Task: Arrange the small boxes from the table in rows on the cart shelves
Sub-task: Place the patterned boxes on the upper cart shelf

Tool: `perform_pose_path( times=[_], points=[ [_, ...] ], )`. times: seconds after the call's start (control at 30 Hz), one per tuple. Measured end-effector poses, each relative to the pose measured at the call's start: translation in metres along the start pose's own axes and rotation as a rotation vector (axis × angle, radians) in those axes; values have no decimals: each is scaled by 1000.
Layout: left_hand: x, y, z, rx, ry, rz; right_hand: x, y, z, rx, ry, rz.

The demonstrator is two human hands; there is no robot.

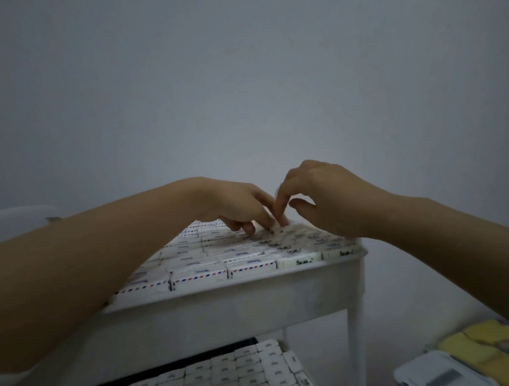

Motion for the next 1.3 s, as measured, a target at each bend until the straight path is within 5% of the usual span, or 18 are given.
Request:
perform_pose_path(
  times=[0.3, 0.43, 0.6, 0.93, 1.13, 1.3],
  points=[
    [22, 70, 19, -1, -105, 226, 20, 71, -57, 138, -464, 331],
    [28, 156, 17, -39, -118, 431, -1, 103, -123, 266, -670, 219],
    [-31, 271, -18, -97, -119, 504, -76, 125, -207, 324, -777, -131],
    [-169, 490, -209, 532, -62, 598, -207, 180, -361, 473, -704, -461],
    [-204, 552, -232, 760, -159, 798, -242, 188, -403, 381, -327, -256],
    [-221, 576, -248, 915, -176, 752, -257, 184, -407, 279, -336, -360]
  ],
)
Point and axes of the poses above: each hand's wrist, its own y-axis away from the middle knuckle, its own x-axis out of the back of the hand, z = x × y, the point moved 8 cm from there along -y, towards the middle knuckle, and after that the axes turned 6 degrees about -x, right-handed, at the moved point
